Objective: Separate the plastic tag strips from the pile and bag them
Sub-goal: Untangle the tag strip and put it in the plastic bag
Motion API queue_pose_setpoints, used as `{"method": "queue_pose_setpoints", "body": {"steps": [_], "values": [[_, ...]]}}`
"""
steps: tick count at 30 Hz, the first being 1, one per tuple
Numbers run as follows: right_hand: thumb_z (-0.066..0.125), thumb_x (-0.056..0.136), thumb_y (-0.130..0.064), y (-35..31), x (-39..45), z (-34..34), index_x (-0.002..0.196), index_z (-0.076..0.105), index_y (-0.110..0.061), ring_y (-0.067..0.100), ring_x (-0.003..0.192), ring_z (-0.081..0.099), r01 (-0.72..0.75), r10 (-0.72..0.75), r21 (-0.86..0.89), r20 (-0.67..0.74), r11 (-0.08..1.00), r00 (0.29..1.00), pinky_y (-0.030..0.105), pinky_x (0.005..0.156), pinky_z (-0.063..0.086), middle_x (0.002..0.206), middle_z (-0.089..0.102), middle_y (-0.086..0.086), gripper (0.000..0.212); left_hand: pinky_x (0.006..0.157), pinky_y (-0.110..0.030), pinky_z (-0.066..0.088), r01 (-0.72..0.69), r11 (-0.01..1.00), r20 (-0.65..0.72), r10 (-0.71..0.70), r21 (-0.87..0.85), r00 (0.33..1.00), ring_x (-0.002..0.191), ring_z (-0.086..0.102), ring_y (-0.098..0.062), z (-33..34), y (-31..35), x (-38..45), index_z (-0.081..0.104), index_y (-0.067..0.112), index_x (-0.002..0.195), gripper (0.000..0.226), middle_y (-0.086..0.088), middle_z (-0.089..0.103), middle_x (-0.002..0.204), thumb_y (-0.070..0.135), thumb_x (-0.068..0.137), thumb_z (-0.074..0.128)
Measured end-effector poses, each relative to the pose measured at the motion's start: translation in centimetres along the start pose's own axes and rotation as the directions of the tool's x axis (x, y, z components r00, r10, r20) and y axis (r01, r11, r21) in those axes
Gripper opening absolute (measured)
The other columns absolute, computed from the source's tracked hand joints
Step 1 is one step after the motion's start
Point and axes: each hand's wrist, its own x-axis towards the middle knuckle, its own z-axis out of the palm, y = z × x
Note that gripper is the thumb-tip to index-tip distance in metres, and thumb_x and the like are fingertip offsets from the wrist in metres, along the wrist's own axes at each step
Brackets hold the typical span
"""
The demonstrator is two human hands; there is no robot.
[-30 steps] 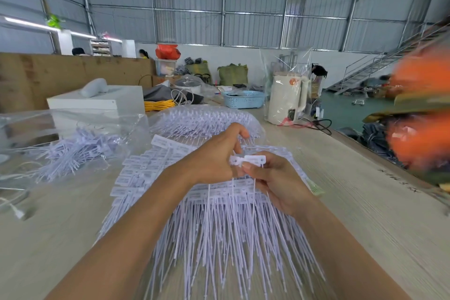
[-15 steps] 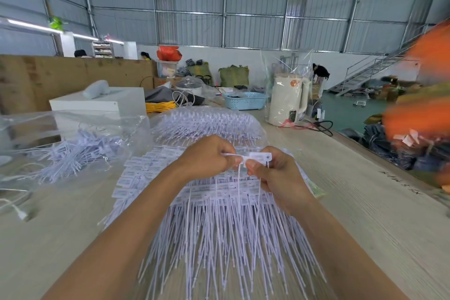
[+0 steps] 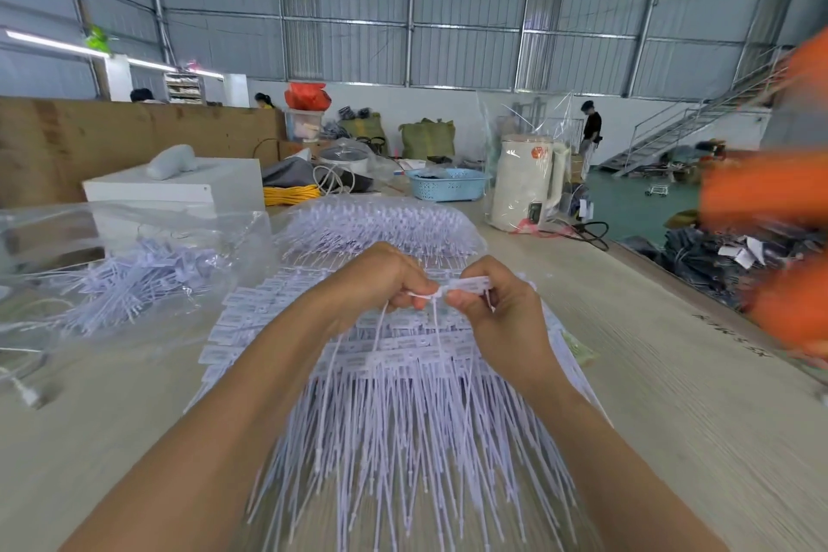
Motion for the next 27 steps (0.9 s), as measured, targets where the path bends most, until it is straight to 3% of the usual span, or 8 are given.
{"method": "queue_pose_setpoints", "body": {"steps": [4,9,12,14,18,21,25,27], "values": [[0.065,0.084,-0.003,0.9,0.3,-0.6,0.067,0.046,-0.022,0.001,0.048,0.04,-0.152,0.15,-0.019,-0.053,0.988,0.987,0.013,0.048,0.03,0.054,0.041,-0.011,0.031,0.04,-0.013,0.027,-0.026,1.0,0.068,0.025,0.017,0.997,0.03,0.031,-0.005,-0.1,0.6,-0.6,0.059,0.012,0.045,0.037,0.007,0.037,0.032,0.008,0.081,0.066],[0.061,0.088,-0.007,2.2,0.5,-4.1,0.08,0.052,-0.005,0.012,0.046,0.038,-0.394,0.407,0.174,-0.047,0.902,0.912,0.028,0.044,0.033,0.066,0.052,0.011,0.013,0.046,-0.013,0.033,-0.08,0.993,0.037,0.077,0.089,0.996,0.035,0.039,-0.002,-0.7,0.8,-1.1,0.063,0.013,0.053,0.033,0.009,0.045,0.036,0.015,0.086,0.065],[0.061,0.089,-0.015,1.0,0.6,-3.5,0.087,0.057,-0.008,0.007,0.055,0.051,-0.406,0.409,0.232,0.036,0.884,0.912,0.02,0.052,0.046,0.068,0.061,0.0,0.008,0.064,-0.018,0.039,-0.107,0.971,0.056,0.098,0.212,0.994,0.051,0.049,0.0,-0.3,0.1,-1.2,0.064,0.018,0.063,0.029,0.013,0.053,0.049,0.021,0.092,0.059],[0.059,0.09,-0.014,0.2,0.6,-2.9,0.091,0.056,-0.009,0.011,0.062,0.059,-0.423,0.414,0.369,0.107,0.828,0.904,0.027,0.063,0.054,0.071,0.061,0.002,0.006,0.07,-0.026,0.036,-0.111,0.952,0.079,0.092,0.285,0.993,0.065,0.049,-0.011,-0.3,0.2,-1.2,0.067,0.02,0.071,0.025,0.006,0.055,0.064,0.018,0.093,0.056],[0.054,0.091,-0.007,-0.8,0.5,-2.2,0.09,0.049,-0.008,0.011,0.044,0.045,-0.435,0.37,0.586,0.235,0.684,0.899,0.022,0.044,0.043,0.062,0.048,0.006,0.006,0.062,-0.027,0.032,-0.135,0.905,0.13,0.089,0.403,0.987,0.069,0.046,-0.016,-0.1,0.6,-1.1,0.063,0.01,0.096,0.014,-0.003,0.054,0.082,0.003,0.088,0.055],[0.062,0.085,-0.002,-0.7,0.3,-1.5,0.091,0.047,-0.011,0.008,0.045,0.037,-0.429,0.33,0.56,0.274,0.709,0.903,0.018,0.041,0.032,0.062,0.044,0.002,0.018,0.058,-0.017,0.037,-0.217,0.874,0.16,0.162,0.435,0.974,0.072,0.049,-0.01,0.5,0.6,-1.2,0.056,0.019,0.097,0.028,0.007,0.052,0.085,-0.005,0.083,0.055],[0.073,0.075,0.001,-0.5,0.0,-0.9,0.101,0.046,-0.012,0.016,0.069,0.047,-0.483,0.36,0.451,0.333,0.751,0.871,0.023,0.054,0.035,0.08,0.054,0.007,0.04,0.056,-0.01,0.035,-0.278,0.817,0.127,0.248,0.505,0.96,0.077,0.045,-0.003,0.9,0.1,-0.9,0.043,0.019,0.113,0.039,0.006,0.045,0.096,0.011,0.083,0.067],[0.074,0.075,-0.003,-0.4,0.0,-1.0,0.1,0.05,-0.013,0.013,0.067,0.05,-0.509,0.386,0.424,0.345,0.749,0.855,0.021,0.052,0.036,0.076,0.057,0.002,0.037,0.059,-0.008,0.035,-0.284,0.811,0.106,0.269,0.512,0.957,0.082,0.044,-0.003,1.0,-0.1,-0.8,0.039,0.022,0.112,0.046,0.006,0.043,0.1,0.017,0.08,0.071]]}}
